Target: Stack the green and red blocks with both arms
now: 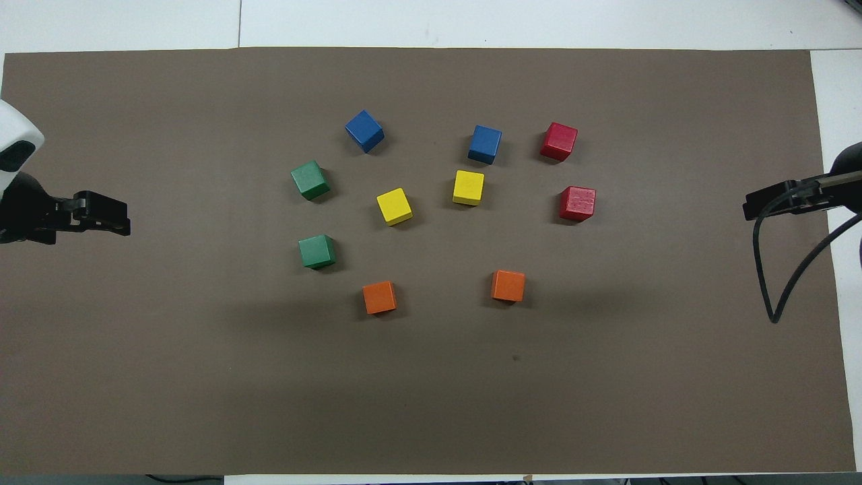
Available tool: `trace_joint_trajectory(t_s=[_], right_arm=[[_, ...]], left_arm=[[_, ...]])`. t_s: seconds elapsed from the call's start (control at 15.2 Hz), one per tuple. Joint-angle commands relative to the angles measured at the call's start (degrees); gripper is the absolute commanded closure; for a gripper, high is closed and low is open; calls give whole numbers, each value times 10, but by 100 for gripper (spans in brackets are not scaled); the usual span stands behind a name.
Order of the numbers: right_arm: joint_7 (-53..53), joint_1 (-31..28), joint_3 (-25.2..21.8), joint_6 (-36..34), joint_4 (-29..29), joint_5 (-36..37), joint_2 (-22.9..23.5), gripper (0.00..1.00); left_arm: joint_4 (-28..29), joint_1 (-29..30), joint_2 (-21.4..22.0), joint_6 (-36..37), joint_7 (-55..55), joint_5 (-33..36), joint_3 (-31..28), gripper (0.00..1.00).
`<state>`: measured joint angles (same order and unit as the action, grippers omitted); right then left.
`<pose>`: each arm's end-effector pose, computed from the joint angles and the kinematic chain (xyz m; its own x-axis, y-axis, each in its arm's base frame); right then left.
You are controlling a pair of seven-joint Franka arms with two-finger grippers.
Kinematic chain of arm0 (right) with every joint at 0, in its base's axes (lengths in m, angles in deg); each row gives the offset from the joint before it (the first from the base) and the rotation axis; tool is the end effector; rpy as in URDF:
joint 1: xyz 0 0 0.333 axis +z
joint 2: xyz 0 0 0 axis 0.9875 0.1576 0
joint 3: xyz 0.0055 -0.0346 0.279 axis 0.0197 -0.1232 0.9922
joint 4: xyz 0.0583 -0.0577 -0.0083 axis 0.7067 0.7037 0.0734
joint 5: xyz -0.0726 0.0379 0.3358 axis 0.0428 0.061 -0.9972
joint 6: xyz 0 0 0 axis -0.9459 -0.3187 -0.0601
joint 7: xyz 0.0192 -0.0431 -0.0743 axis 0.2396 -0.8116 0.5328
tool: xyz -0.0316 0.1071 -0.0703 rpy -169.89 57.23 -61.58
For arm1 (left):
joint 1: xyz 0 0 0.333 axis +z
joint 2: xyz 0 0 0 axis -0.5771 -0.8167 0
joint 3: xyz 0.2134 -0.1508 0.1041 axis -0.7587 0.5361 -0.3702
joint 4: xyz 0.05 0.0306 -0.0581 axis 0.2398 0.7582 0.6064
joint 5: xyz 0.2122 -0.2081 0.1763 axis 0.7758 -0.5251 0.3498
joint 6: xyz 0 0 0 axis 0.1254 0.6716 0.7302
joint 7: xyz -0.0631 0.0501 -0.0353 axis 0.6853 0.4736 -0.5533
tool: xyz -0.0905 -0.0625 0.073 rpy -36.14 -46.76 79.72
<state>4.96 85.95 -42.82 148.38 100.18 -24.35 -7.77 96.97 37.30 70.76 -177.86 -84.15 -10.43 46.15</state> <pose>0.5051 -0.0201 0.5369 0.9948 0.0986 -0.0273 0.0994 -0.9947 0.0278 0.4925 -0.0287 0.5271 0.9978 0.0393 -0.0537 0.0384 -0.9991 -0.0171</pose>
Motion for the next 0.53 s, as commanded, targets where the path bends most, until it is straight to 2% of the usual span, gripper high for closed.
trace_joint_trajectory(t_s=[0.0,0.46], right_arm=[[14,1,-4,3,15,5,-12,0],[13,6,-2,10,33,8,-18,0]], left_arm=[[10,8,13,-3,-2,-8,3,0],[10,8,13,-3,-2,-8,3,0]])
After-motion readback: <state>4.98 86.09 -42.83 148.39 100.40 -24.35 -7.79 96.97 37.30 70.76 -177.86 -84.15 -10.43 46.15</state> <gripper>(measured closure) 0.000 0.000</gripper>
